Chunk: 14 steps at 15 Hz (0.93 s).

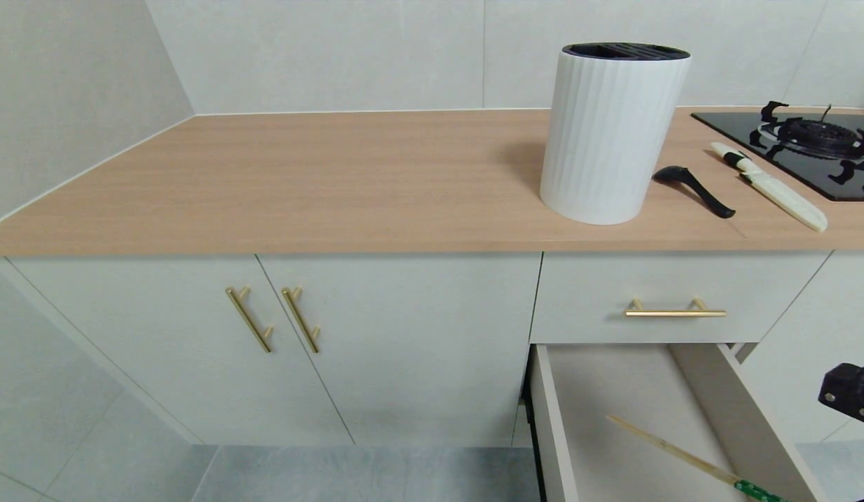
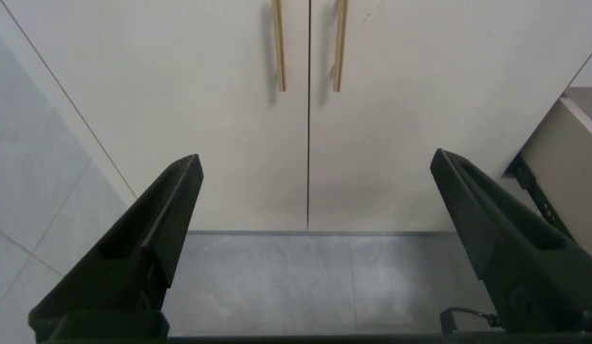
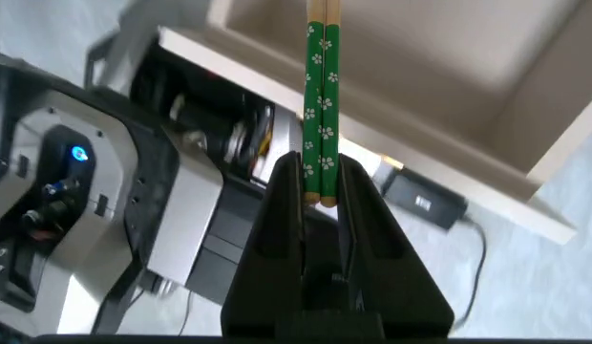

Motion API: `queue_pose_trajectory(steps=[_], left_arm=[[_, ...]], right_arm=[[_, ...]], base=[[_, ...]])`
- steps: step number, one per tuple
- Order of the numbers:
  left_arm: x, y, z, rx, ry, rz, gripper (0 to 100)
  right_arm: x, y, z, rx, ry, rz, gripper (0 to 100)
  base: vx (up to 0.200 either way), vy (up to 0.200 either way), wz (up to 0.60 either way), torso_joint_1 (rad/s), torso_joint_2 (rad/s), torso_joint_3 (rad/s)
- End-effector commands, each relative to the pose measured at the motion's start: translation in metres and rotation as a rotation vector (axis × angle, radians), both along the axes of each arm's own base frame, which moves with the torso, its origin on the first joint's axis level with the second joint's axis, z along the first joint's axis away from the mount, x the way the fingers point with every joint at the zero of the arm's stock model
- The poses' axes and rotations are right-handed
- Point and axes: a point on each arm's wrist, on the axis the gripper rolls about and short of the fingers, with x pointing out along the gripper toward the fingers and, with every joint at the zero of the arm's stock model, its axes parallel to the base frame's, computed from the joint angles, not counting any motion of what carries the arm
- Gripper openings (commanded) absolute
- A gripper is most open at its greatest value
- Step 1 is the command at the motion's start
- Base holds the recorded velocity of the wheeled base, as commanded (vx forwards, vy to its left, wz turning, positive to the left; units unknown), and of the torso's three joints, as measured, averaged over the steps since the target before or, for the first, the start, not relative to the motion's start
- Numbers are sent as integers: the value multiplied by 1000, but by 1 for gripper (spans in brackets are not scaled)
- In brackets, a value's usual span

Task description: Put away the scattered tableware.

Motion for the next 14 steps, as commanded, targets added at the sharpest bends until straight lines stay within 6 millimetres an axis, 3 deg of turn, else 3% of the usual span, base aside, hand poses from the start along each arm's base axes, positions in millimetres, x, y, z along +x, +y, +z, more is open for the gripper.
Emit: queue_pose_trajectory(steps=[1, 6, 14], left_arm=[[0, 0, 0, 0, 0, 1, 100], [0, 0, 0, 0, 0, 1, 100], [0, 0, 0, 0, 0, 1, 100]], right_arm=[[23, 7, -14, -6, 68, -39, 0], [35, 11, -16, 55, 18, -118, 0], [29, 9, -6, 88, -60, -115, 0]], base=[[0, 0, 0, 0, 0, 0], [0, 0, 0, -40, 105, 66], [0, 0, 0, -140, 434, 292]])
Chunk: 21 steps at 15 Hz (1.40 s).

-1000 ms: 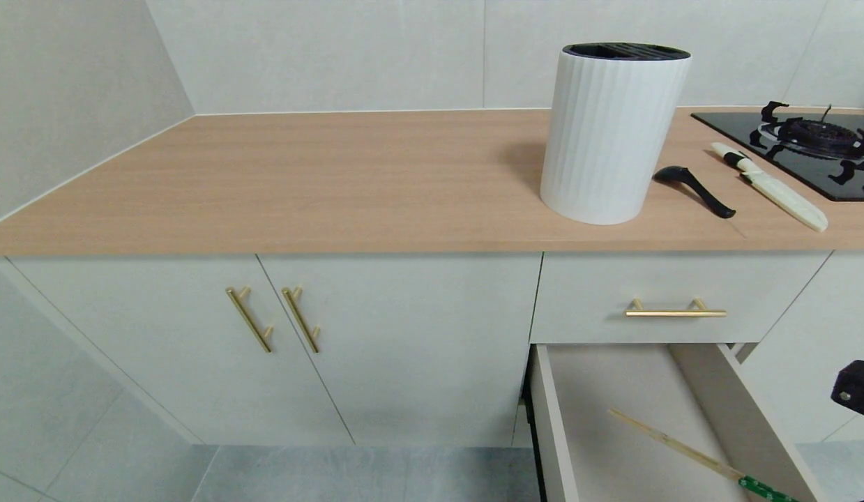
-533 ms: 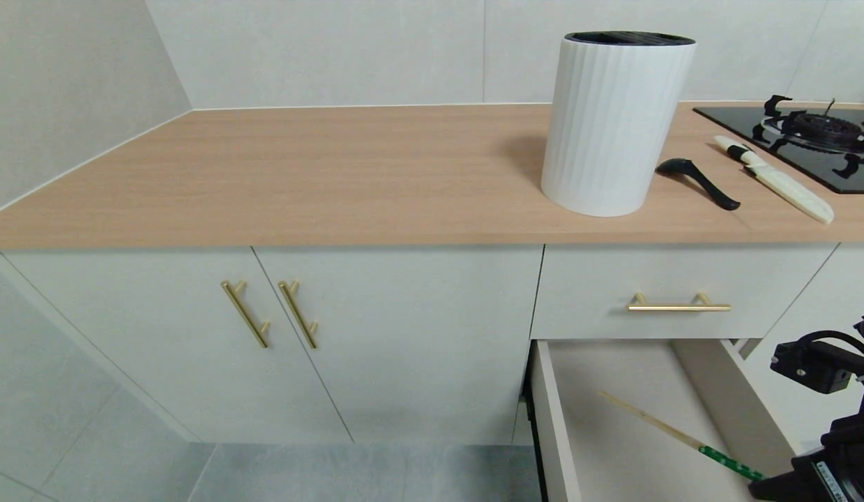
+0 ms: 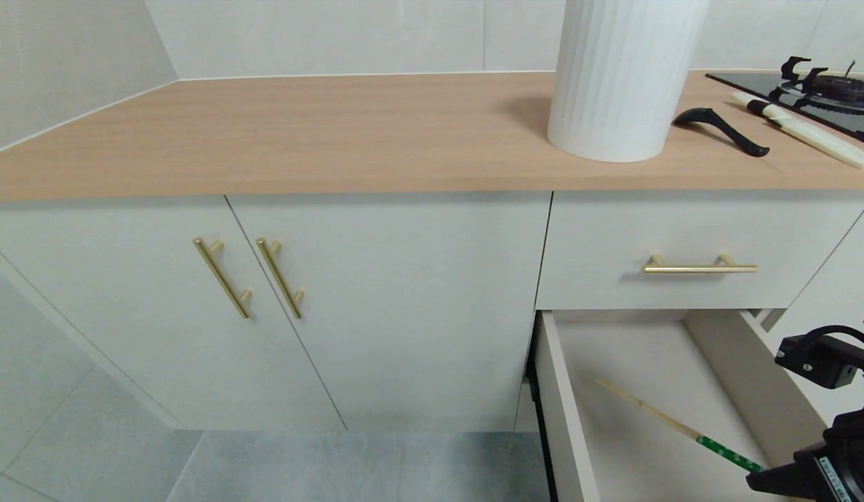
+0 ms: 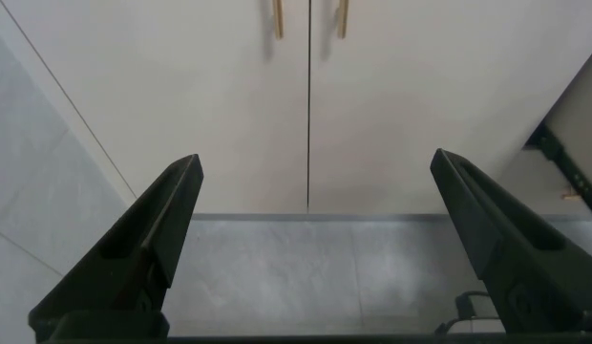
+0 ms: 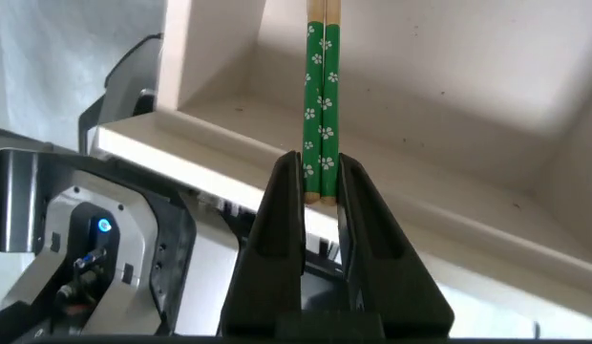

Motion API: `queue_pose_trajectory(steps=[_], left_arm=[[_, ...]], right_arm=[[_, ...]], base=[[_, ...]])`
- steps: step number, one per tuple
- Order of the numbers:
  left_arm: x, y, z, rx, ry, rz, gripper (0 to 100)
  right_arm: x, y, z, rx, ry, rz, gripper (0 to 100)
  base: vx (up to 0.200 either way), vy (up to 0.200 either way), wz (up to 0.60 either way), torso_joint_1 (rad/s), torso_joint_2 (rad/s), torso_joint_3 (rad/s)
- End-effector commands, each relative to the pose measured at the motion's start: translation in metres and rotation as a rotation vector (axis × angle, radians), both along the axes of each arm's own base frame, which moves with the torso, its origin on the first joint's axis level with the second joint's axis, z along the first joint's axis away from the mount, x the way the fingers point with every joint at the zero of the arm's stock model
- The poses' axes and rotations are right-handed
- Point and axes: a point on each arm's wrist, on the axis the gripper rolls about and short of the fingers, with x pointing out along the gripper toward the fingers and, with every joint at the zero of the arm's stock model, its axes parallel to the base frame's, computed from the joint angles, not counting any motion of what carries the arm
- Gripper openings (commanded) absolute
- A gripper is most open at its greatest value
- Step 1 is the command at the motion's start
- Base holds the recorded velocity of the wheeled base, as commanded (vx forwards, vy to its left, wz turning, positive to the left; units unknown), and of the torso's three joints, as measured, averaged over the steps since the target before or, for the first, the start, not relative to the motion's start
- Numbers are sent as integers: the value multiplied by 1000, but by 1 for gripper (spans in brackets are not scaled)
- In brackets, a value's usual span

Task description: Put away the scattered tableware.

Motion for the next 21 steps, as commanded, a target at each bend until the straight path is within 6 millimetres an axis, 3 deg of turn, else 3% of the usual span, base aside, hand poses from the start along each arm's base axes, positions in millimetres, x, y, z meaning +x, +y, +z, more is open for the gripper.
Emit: queue_pose_trajectory(steps=[1, 5, 7, 9, 10, 11, 13, 18, 21], left_arm=[[0, 0, 0, 0, 0, 1, 100], [0, 0, 0, 0, 0, 1, 100], [0, 0, 0, 0, 0, 1, 100], [0, 0, 0, 0, 2, 1, 100], [0, 0, 0, 0, 2, 1, 100], [0, 0, 0, 0, 0, 1, 100], [0, 0, 0, 0, 0, 1, 100], [0, 0, 0, 0, 0, 1, 100], [0, 0, 0, 0, 0, 1, 100]], right_arm=[[-2, 0, 2, 5, -12, 1, 0], [-1, 0, 3, 26, -98, -2, 0], [10, 3, 2, 34, -126, -1, 0], [34, 10, -9, -8, -96, -23, 0], [34, 10, -9, -8, -96, -23, 0], [67, 20, -28, -106, -20, -121, 0], [85, 27, -49, -126, 39, -136, 0], [110, 43, -95, -78, 25, -174, 0], [114, 46, -109, -75, 23, -176, 0]], base=[[0, 0, 0, -90, 330, 232], [0, 0, 0, -20, 90, 54], [0, 0, 0, 0, 0, 0], [0, 0, 0, 0, 0, 0], [0, 0, 0, 0, 0, 0], [0, 0, 0, 0, 0, 0], [0, 0, 0, 0, 0, 0], [0, 0, 0, 0, 0, 0], [0, 0, 0, 0, 0, 0]])
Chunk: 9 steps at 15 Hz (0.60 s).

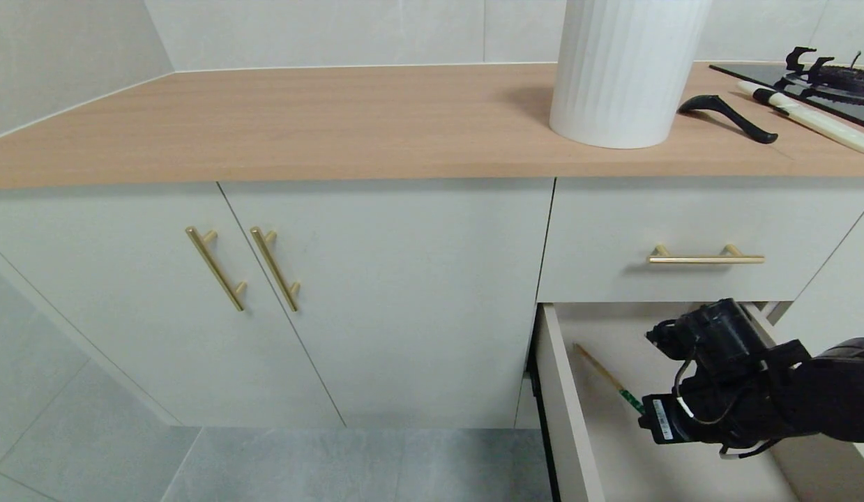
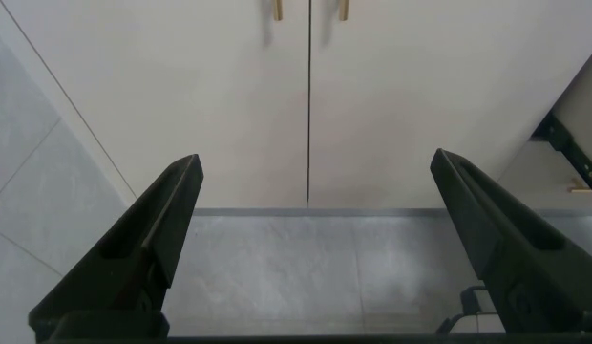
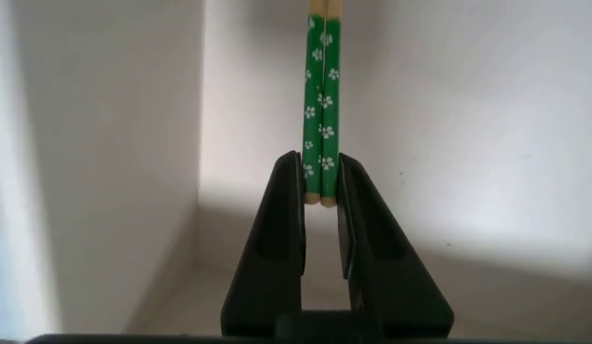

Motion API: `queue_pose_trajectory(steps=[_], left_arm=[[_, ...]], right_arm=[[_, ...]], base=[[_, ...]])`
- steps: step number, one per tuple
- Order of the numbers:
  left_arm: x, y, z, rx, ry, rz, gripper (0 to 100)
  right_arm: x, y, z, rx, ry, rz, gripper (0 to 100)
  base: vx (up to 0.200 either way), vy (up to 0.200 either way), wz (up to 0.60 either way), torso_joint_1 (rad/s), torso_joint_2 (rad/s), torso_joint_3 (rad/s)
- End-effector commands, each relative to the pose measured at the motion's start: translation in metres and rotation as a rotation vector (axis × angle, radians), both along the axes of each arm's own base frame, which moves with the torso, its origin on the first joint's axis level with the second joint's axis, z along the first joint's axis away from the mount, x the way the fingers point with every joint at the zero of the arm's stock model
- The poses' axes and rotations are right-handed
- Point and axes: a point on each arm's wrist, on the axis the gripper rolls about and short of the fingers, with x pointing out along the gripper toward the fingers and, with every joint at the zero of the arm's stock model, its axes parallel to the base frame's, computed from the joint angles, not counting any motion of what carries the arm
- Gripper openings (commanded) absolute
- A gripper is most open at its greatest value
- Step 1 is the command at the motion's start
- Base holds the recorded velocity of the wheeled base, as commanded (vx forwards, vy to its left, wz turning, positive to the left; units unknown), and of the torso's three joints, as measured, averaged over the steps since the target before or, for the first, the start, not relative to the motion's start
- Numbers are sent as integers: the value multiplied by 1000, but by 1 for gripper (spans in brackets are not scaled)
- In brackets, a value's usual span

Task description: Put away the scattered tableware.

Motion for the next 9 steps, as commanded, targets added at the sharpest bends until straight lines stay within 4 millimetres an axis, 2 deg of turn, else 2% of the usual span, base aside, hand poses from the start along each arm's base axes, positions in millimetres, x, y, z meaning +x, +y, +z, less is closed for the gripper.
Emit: queue_pose_trajectory(steps=[1, 3, 6, 9], left_arm=[[0, 0, 0, 0, 0, 1, 100], [0, 0, 0, 0, 0, 1, 100], [0, 0, 0, 0, 0, 1, 100], [0, 0, 0, 0, 0, 1, 100]], right_arm=[[3, 4, -22, -20, 63, 2, 0], [5, 15, -41, -22, 98, 1, 0], [9, 18, -66, -56, 86, -17, 0], [14, 20, -82, -75, 48, -38, 0]], base=[[0, 0, 0, 0, 0, 0], [0, 0, 0, 0, 0, 0], [0, 0, 0, 0, 0, 0], [0, 0, 0, 0, 0, 0]])
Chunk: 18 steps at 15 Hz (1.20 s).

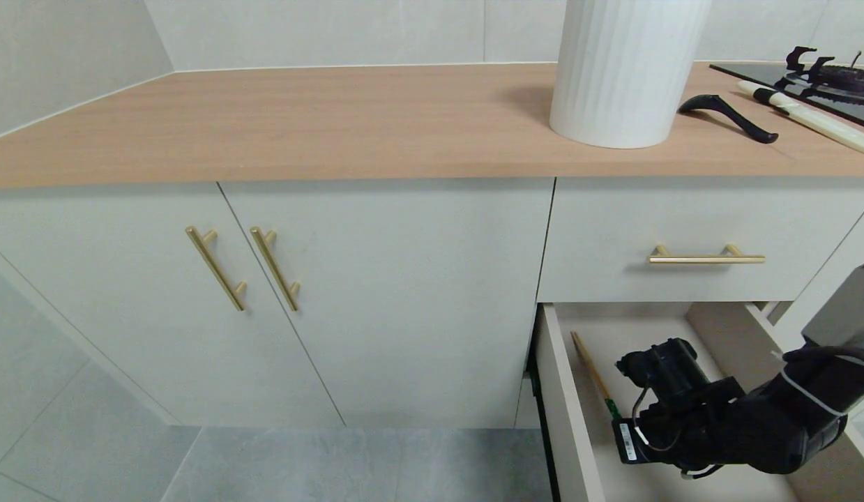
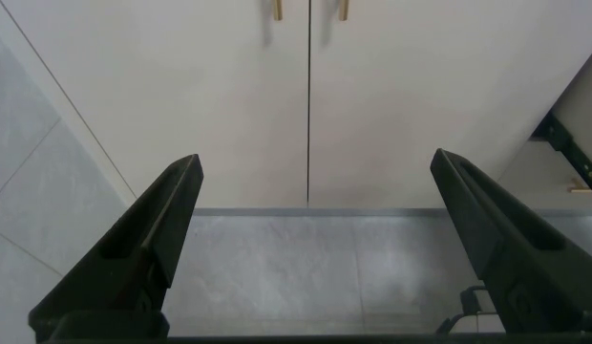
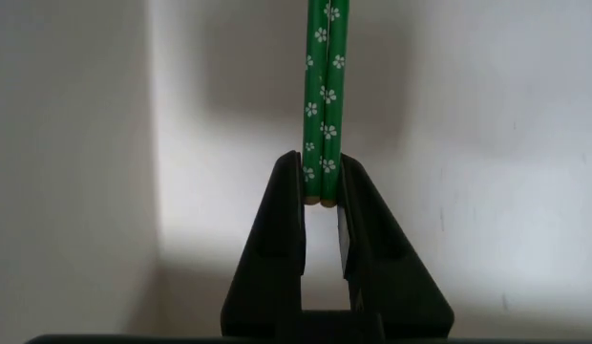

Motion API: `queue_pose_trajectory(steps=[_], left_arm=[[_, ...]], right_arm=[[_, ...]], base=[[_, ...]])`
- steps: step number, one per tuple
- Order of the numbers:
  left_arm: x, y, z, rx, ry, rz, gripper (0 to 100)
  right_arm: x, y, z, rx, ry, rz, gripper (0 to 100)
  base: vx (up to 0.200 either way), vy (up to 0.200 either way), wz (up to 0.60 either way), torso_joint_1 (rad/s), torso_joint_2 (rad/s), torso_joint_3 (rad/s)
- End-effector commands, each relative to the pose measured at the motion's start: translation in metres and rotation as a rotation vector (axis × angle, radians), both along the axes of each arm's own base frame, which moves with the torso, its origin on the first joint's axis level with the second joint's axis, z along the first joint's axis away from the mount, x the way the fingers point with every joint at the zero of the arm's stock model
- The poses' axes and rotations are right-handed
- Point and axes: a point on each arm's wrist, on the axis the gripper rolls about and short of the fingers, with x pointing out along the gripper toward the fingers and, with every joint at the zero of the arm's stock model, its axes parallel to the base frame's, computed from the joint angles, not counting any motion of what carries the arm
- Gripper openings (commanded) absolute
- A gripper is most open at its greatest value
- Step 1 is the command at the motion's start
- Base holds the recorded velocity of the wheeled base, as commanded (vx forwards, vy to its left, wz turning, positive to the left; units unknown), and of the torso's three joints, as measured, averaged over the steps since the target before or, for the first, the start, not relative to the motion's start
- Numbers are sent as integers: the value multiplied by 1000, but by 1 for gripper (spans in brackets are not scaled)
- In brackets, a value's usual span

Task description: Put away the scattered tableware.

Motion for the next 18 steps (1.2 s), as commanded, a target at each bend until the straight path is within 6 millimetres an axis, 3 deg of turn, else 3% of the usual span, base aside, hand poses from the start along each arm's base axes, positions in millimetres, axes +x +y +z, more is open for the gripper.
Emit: queue_pose_trajectory(steps=[1, 5, 6, 11, 15, 18], left_arm=[[0, 0, 0, 0, 0, 1, 100], [0, 0, 0, 0, 0, 1, 100], [0, 0, 0, 0, 0, 1, 100], [0, 0, 0, 0, -1, 1, 100], [0, 0, 0, 0, 0, 1, 100], [0, 0, 0, 0, 0, 1, 100]], right_arm=[[-1, 0, -18, -23, 52, 0, 0], [-1, 0, -17, -15, 47, -13, 0], [-1, 0, -16, -15, 46, -13, 100], [-1, 0, -9, -3, 24, -12, 100], [-14, -5, 45, 104, -112, -3, 100], [-34, -27, 109, 140, -257, -37, 100]], base=[[0, 0, 0, 0, 0, 0], [0, 0, 0, 0, 0, 0], [0, 0, 0, 0, 0, 0], [0, 0, 0, 0, 0, 0], [0, 0, 0, 0, 0, 0], [0, 0, 0, 0, 0, 0]])
